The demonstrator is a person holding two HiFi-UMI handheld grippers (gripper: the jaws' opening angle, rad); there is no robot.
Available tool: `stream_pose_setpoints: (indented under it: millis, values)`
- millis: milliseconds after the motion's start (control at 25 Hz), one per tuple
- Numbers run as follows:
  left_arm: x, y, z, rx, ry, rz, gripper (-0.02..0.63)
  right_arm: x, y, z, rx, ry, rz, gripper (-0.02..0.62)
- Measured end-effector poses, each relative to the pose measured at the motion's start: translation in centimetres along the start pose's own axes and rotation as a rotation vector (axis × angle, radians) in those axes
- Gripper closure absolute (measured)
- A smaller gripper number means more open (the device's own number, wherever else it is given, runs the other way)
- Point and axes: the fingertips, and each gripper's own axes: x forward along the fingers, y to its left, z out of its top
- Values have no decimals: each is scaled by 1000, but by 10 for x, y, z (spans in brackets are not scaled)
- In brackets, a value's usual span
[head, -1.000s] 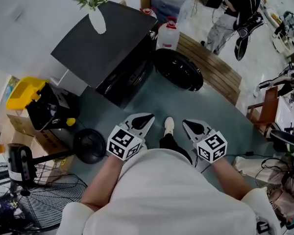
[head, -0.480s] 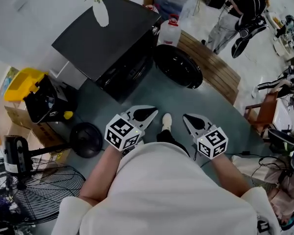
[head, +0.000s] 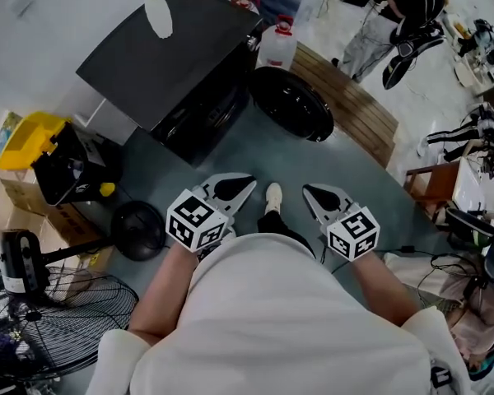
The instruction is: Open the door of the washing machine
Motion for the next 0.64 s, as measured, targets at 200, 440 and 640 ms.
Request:
stream_pose_setpoints:
  millis: [200,440,640]
  values:
    - [0,2,-2,-7,2,6,589,0,-1,-3,0,10,-3,589]
    - [-1,10,-5,-4,7,16,589,4,-7,-2,4,6,-17,589]
    - [11,25,-3,-2,8,34,589,9,-32,4,-7,-16,-31,589]
